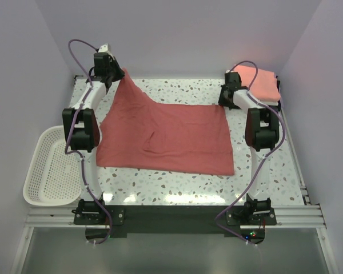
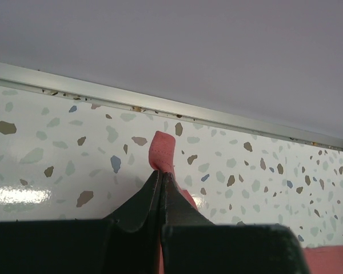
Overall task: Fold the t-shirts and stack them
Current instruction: Fold the tshirt
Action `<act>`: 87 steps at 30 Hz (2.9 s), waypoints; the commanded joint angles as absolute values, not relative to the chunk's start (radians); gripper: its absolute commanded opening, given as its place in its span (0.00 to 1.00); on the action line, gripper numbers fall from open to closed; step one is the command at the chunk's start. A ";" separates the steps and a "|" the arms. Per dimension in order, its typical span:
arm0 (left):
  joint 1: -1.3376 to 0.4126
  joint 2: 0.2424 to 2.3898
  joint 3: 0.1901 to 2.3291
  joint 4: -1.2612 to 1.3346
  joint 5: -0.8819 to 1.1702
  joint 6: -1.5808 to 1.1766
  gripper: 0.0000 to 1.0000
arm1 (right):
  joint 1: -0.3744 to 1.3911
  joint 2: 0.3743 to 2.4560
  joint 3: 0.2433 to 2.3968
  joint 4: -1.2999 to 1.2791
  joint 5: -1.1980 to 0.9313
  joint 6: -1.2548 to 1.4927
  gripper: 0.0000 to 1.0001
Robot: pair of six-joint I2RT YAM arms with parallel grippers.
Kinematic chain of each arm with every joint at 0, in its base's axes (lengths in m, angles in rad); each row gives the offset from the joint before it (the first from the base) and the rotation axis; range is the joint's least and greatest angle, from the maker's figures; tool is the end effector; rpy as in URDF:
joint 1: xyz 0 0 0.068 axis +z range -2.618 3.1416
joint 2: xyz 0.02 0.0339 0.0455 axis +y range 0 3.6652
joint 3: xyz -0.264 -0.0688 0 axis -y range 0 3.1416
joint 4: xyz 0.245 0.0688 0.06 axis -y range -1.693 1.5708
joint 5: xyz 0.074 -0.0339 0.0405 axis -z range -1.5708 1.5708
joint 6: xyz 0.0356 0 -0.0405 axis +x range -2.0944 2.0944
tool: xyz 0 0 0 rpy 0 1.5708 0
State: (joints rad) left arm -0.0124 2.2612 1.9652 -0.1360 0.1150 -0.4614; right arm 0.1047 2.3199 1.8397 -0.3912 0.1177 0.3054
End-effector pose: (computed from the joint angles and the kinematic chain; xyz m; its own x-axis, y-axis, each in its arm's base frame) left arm 0.5392 -0.0108 0.2572 -0.4268 -0.4370 -0.7918 -0.0821 0.8906 -0.4473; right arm 0.5128 0.0497 0.1632 -0.7344 0.2231 -0.6410 0.2015 0.9735 0.1079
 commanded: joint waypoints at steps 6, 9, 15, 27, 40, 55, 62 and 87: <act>0.000 2.218 1.973 -0.089 0.135 -0.466 0.00 | 0.104 2.298 1.855 -0.391 0.152 0.305 0.00; 0.000 2.209 1.979 -0.092 0.135 -0.468 0.00 | 0.100 2.260 1.824 -0.362 0.141 0.316 0.00; 0.000 2.181 1.990 -0.097 0.135 -0.469 0.00 | 0.089 2.186 1.779 -0.296 0.135 0.321 0.00; 0.029 2.155 1.997 -0.124 0.150 -0.479 0.00 | 0.063 2.099 1.678 -0.229 0.121 0.330 0.00; 0.032 2.077 1.939 -0.147 0.161 -0.472 0.00 | 0.054 1.993 1.588 -0.210 0.112 0.354 0.00; 0.032 1.745 1.478 -0.150 0.048 -0.529 0.00 | 0.055 1.709 1.281 -0.192 0.141 0.425 0.00; 0.032 1.571 1.231 -0.172 0.005 -0.598 0.00 | 0.058 1.579 1.123 -0.219 0.152 0.483 0.00; 0.038 1.298 0.939 -0.278 -0.121 -0.635 0.00 | 0.104 1.333 0.739 -0.163 0.120 0.595 0.00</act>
